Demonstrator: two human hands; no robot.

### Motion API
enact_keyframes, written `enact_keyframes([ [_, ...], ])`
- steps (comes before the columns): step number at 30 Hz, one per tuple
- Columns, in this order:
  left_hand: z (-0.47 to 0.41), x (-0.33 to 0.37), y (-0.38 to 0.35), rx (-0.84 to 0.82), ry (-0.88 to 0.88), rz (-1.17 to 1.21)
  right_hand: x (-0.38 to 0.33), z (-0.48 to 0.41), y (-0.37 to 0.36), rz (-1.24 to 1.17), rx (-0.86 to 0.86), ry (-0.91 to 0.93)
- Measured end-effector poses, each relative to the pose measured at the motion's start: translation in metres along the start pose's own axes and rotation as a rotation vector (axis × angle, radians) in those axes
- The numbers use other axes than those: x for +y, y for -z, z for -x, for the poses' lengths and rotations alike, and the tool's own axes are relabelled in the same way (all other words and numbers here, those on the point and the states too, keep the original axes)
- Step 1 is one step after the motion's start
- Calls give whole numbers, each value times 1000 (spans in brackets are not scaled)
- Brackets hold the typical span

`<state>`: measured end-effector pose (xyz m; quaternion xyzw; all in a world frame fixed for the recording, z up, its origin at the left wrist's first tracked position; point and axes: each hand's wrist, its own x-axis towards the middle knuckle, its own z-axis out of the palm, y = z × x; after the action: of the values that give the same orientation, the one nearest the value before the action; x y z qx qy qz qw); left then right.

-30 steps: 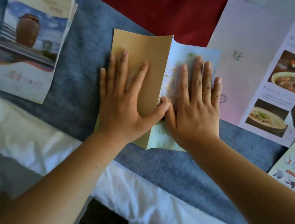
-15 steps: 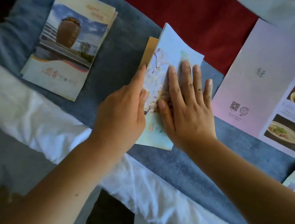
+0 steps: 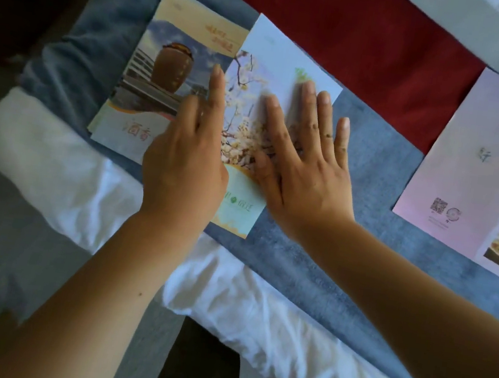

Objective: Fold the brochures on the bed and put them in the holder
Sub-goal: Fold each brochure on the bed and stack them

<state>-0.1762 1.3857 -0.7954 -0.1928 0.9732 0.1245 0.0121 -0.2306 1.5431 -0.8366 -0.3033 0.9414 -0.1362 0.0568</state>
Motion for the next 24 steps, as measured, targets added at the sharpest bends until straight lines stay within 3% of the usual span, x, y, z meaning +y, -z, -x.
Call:
enact_keyframes([
  [4,1,-15,-12,-3,-73,-63,-7,-3,-14,22,-44,-19],
  [9,19,-19,-31,-212,-111,-49,-8,-2,-29,77,-41,-40],
  [24,23,-15,-25,-234,-129,-28,-5,-5,-24,-36,-55,-57],
])
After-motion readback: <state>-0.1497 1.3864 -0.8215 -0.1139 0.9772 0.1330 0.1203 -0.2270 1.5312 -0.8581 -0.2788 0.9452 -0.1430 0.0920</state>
